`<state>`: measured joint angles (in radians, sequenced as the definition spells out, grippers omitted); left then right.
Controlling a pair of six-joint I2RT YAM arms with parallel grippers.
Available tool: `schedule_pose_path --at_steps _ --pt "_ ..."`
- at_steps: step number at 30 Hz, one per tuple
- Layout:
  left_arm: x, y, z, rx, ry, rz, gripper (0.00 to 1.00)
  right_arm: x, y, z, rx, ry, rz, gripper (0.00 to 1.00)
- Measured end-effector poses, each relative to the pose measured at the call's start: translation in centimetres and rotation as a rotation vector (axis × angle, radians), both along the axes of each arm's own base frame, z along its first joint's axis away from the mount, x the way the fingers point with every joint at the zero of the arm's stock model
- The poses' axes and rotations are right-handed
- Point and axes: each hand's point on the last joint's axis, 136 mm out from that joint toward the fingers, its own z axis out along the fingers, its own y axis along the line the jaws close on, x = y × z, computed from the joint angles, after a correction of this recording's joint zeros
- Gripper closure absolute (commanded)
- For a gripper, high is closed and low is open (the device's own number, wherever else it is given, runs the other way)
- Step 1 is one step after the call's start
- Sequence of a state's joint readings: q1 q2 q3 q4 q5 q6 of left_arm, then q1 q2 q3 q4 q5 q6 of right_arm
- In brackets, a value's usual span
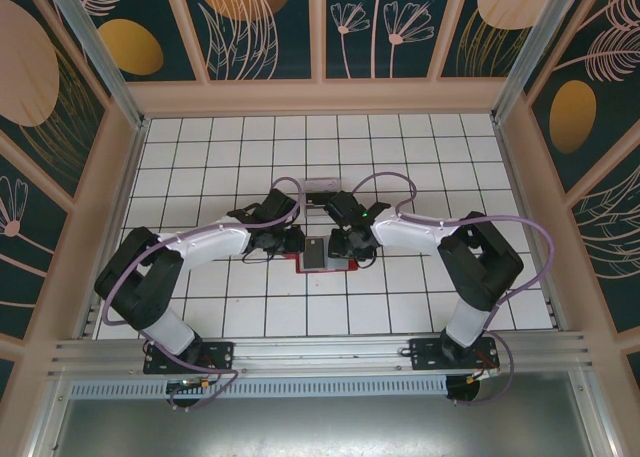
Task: Take the credit cards out of the card holder
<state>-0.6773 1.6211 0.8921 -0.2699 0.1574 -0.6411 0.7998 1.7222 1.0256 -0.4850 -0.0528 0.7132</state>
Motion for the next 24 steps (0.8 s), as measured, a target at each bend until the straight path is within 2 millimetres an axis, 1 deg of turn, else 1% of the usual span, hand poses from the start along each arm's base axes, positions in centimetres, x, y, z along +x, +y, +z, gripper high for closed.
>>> schedule_pose_path --at_steps 5,9,13,18,20,24 --pt "-0.1 -0.2 -0.2 0.000 0.007 -0.006 0.78 0.1 0.0 0.2 -0.002 -0.003 -0.001 0.59" --pt "-0.4 -0.6 -0.3 -0.003 0.013 -0.020 0.78 0.9 -0.1 1.2 -0.029 -0.032 -0.012 0.59" --pt "-0.9 -1.0 -0.9 0.005 0.029 -0.035 0.77 2.0 -0.1 2.4 -0.050 -0.071 -0.024 0.60" --pt "-1.2 -1.2 -1.8 0.025 0.048 -0.045 0.78 2.4 0.1 3.0 -0.047 -0.086 -0.021 0.61" --pt "-1.3 -1.1 -2.1 0.036 0.053 -0.042 0.78 2.4 0.6 3.1 -0.027 -0.081 -0.016 0.61" --pt "-1.2 -0.9 -2.1 0.046 0.051 -0.034 0.80 2.4 2.8 3.4 0.105 -0.063 0.006 0.63"
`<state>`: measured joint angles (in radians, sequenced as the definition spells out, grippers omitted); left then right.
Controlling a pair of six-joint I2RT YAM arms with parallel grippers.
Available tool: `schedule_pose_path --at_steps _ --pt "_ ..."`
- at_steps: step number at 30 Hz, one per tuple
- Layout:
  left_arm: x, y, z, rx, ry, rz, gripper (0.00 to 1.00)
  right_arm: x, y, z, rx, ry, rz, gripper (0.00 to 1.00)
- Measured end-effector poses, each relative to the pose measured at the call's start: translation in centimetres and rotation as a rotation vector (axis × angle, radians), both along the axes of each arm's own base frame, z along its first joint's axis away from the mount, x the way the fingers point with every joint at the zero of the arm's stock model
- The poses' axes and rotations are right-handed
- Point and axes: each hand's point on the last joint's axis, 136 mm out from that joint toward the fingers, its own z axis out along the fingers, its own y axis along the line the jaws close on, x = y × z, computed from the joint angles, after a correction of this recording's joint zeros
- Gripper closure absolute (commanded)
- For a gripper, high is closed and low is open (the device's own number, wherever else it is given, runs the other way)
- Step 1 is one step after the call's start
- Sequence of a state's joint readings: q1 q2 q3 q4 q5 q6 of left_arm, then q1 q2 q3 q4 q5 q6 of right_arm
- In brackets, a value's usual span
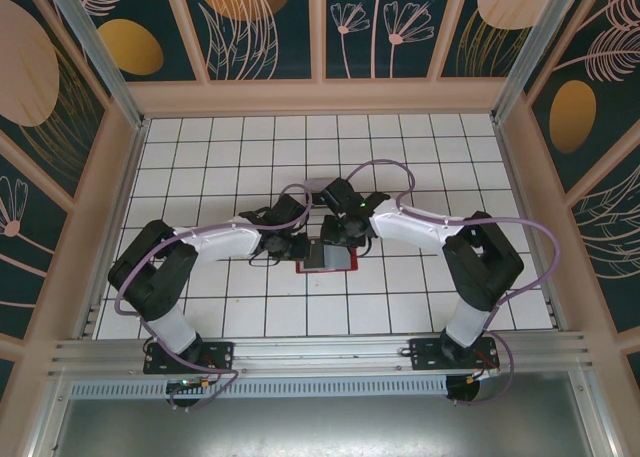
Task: Take the credit cards out of the card holder
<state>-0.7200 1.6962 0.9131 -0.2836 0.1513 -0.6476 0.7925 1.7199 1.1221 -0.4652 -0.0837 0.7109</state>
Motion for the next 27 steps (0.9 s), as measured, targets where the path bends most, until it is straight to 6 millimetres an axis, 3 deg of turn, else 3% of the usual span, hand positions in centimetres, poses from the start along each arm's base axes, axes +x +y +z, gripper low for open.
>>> schedule_pose_path --at_steps 11,17,27 --pt "0.0 0.2 -0.1 0.011 -0.002 0.006 0.83 -0.6 3.7 -0.6 0.228 0.061 0.045 0.66" --pt "0.1 0.3 -0.1 0.015 -0.005 0.008 0.84 -1.0 3.5 -2.3 0.214 0.096 0.039 0.66" --pt "0.1 0.3 -0.1 0.018 -0.007 0.009 0.84 -0.9 3.2 -2.8 0.194 0.091 0.031 0.66"
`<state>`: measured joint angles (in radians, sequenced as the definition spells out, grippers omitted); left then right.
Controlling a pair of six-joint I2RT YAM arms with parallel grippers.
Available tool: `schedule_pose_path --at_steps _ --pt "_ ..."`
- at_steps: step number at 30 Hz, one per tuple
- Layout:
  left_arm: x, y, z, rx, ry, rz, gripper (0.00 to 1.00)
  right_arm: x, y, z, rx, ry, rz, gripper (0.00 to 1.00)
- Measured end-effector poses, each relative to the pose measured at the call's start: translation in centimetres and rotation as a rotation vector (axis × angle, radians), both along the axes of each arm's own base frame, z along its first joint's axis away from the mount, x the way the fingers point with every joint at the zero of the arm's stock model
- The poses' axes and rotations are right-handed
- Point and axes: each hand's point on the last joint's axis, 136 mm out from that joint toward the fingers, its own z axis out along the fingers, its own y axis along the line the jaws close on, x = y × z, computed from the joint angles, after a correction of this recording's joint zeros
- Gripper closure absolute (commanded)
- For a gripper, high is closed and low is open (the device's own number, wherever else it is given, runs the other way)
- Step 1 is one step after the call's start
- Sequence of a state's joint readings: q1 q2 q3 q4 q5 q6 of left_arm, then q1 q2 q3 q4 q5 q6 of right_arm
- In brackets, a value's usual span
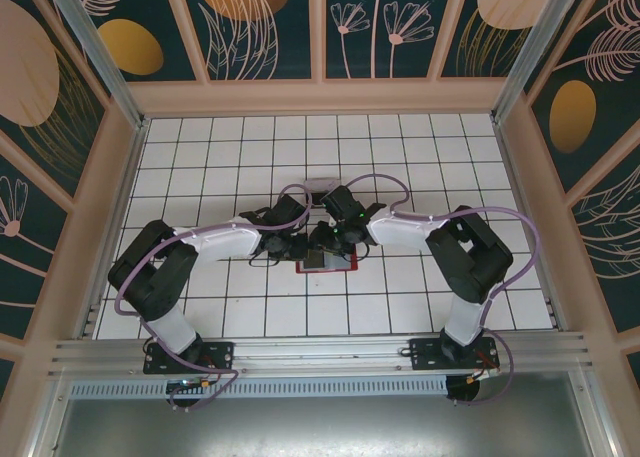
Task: Take the credit cards out of the card holder
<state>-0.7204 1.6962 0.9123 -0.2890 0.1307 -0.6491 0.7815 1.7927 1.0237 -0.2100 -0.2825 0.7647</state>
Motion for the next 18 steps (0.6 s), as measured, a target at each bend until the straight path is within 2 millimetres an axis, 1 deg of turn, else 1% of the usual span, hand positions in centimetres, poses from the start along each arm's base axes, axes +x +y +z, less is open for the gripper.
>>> schedule_pose_path --at_steps 9,18 --pt "0.00 0.00 0.00 0.000 0.000 0.000 0.82 0.04 -0.21 -0.51 -0.021 0.000 -0.005 0.65" --pt "0.02 0.02 0.00 0.001 -0.001 0.001 0.81 0.19 -0.78 -0.79 -0.101 -0.026 0.001 0.66"
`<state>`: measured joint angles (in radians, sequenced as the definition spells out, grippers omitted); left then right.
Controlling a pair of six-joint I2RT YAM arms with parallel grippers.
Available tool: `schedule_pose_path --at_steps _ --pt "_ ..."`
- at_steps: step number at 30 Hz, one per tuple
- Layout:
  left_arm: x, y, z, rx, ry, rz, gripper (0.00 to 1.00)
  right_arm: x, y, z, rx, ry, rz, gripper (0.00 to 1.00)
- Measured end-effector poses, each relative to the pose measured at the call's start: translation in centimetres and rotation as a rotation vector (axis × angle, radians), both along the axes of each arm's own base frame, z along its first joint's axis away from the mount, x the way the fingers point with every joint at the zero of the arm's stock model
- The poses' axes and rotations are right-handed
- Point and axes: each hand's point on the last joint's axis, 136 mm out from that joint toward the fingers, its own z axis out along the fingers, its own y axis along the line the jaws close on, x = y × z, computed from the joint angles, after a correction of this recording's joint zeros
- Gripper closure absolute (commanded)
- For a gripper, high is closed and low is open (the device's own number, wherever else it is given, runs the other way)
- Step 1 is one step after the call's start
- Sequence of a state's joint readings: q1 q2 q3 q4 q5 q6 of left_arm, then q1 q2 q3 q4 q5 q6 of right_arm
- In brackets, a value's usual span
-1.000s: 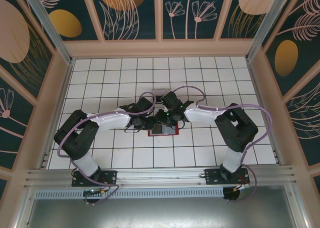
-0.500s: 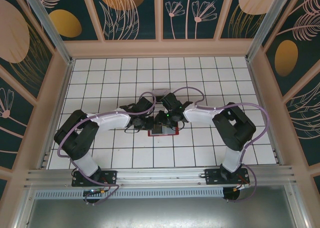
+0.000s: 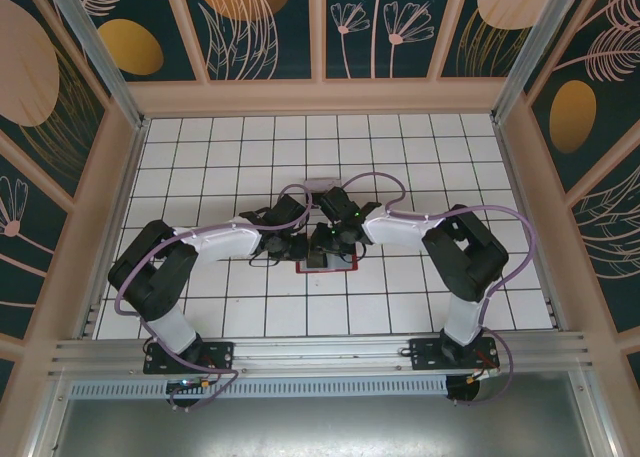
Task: Take the credit cards out of the card holder
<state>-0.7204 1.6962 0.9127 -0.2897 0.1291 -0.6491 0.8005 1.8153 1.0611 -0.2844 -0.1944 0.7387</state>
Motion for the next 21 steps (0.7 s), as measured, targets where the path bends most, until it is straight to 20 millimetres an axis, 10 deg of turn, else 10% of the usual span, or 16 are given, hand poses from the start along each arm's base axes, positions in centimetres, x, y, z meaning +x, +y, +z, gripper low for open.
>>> schedule_pose_path --at_steps 21 --pt "0.1 0.2 -0.2 0.034 0.002 0.004 0.85 0.4 -0.5 1.5 0.004 -0.022 -0.016 0.66"
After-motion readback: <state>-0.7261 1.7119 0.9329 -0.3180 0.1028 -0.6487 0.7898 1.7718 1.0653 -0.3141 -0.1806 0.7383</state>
